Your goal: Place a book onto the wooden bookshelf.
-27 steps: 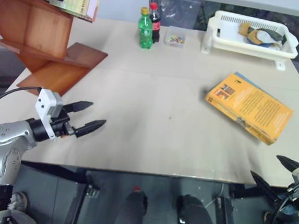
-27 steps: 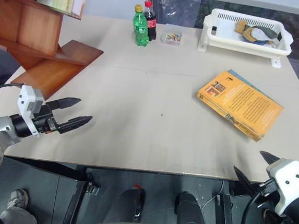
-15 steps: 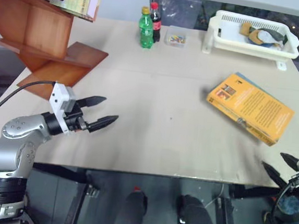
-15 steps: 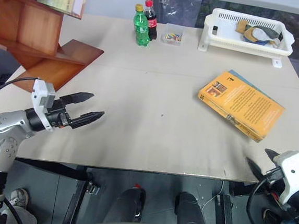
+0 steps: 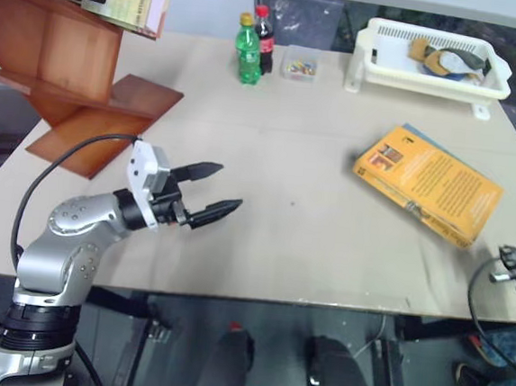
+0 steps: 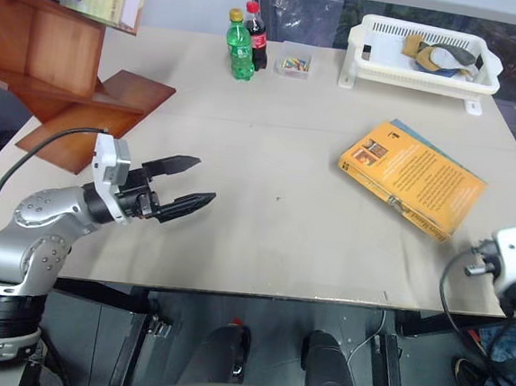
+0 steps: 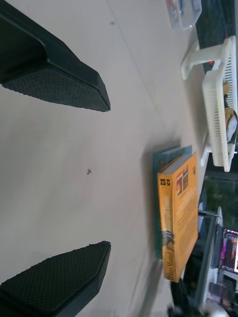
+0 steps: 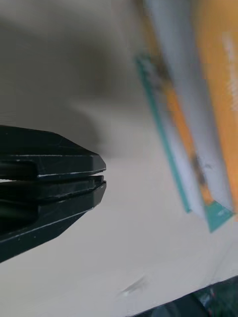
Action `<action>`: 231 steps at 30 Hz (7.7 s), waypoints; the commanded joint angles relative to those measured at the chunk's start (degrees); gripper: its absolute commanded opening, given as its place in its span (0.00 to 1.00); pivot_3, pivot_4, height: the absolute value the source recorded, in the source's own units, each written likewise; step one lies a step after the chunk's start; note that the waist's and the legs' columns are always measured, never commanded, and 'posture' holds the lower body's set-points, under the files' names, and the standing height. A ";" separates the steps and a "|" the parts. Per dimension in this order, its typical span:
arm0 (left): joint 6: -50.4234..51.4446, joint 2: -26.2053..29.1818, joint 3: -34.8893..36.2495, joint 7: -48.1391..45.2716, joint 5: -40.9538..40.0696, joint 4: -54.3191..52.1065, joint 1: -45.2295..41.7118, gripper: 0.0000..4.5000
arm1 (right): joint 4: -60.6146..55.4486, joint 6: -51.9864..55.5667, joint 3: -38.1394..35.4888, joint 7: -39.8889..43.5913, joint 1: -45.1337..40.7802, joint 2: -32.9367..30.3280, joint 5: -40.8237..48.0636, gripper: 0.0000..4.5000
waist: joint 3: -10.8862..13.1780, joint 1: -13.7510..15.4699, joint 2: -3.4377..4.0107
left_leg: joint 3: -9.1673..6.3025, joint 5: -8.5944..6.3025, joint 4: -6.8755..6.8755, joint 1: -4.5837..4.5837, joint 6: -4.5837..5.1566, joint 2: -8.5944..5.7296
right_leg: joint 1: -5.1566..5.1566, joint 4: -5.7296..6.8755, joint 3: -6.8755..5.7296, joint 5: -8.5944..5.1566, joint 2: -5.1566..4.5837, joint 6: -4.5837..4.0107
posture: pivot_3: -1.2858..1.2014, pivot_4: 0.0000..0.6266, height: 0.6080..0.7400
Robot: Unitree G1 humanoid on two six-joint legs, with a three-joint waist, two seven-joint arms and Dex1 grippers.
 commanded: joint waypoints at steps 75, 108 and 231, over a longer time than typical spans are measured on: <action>5.48 -3.24 1.07 9.33 -2.84 -8.87 2.89 1.00 | 65.41 0.55 21.98 19.92 -60.49 -3.23 -4.50 0.03 | 0.14 -1.51 0.17 | 0.30 -0.11 -0.35 -0.12 0.16 0.16 | -0.22 -0.54 0.43 0.24 0.27 0.09 | 0.52 0.24 1.00; 5.45 -2.65 2.44 10.32 -3.07 -10.46 5.31 1.00 | 75.66 -14.83 17.38 13.14 -67.12 7.90 -5.05 0.03 | 0.14 -1.73 0.20 | 0.22 -0.11 -0.05 -0.06 0.16 0.18 | -0.04 -0.36 0.43 0.29 0.34 0.14 | 0.52 0.24 1.00; 44.04 -15.36 7.62 6.02 4.51 81.31 -54.14 0.27 | -56.83 -13.07 9.99 -19.94 28.01 -28.46 38.95 1.00 | 0.13 0.06 -0.19 | -0.07 -0.10 0.27 -0.14 0.15 0.00 | -0.12 0.19 0.17 0.12 0.24 0.36 | 0.52 0.24 1.00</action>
